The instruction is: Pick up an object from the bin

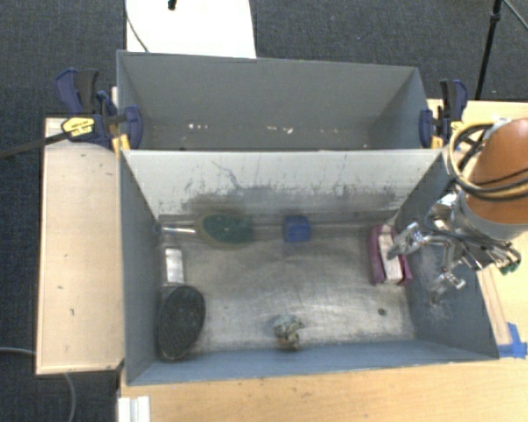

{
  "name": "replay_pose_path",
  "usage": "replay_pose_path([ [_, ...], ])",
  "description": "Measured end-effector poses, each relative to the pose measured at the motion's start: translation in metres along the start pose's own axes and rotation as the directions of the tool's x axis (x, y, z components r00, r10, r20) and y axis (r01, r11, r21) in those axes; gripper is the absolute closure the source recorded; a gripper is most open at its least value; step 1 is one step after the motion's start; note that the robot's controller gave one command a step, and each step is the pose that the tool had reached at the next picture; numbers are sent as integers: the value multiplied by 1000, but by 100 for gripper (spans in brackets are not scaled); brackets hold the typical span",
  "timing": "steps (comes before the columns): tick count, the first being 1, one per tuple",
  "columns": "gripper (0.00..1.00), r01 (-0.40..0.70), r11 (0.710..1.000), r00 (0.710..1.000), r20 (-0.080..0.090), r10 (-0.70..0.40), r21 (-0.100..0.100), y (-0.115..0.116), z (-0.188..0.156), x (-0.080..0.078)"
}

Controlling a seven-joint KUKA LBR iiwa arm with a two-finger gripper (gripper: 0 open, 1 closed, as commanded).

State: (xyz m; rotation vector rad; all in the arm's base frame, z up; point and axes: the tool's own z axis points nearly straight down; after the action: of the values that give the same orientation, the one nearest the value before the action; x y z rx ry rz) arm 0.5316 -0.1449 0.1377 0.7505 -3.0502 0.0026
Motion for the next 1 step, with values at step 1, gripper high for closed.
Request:
replay_pose_path([
  [1, 0, 84, 996, 996, 17, -84, 10, -15, 46, -37],
])
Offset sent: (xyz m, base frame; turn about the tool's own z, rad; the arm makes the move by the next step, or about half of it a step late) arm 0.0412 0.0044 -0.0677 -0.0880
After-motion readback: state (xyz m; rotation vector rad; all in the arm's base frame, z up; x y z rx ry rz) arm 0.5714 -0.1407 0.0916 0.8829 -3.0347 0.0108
